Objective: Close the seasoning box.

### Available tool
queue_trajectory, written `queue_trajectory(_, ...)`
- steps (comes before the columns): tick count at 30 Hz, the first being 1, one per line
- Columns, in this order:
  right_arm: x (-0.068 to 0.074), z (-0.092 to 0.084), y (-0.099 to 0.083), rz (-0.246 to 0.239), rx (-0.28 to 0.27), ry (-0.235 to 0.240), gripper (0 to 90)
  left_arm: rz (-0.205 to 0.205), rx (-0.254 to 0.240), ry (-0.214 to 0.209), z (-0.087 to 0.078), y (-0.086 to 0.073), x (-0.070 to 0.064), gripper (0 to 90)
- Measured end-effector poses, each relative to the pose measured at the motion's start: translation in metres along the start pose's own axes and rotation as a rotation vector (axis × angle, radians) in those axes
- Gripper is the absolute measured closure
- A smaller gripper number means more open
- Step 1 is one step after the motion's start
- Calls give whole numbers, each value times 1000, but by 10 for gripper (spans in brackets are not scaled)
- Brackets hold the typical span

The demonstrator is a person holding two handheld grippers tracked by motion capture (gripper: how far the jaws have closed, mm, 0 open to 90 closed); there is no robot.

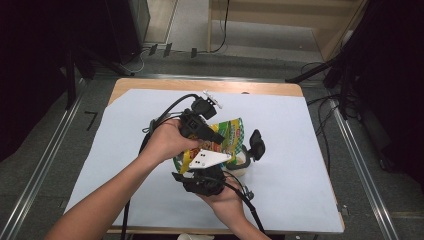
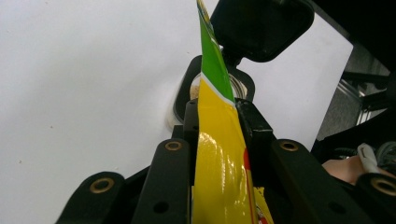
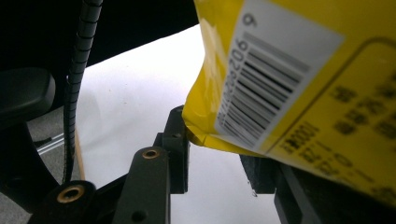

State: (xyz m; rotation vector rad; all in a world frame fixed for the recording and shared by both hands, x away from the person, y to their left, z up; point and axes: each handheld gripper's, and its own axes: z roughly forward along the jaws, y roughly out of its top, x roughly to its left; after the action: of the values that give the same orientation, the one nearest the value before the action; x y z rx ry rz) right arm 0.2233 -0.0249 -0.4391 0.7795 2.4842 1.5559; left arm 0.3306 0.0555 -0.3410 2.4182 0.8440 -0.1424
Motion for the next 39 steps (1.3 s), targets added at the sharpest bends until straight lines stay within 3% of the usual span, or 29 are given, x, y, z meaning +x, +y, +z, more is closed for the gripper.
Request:
queue_trajectory(14,-1,0,1,12,-3,6,670,-26,17,-70,2,2,10,759)
queue_trajectory(20,-1,0,1,7,-2,6,670,-14,32,-58,2,3,8,758)
queue_trajectory(39,-2,-4,4,33,-31,18,669,-63,16,-49,-1,11,5,775)
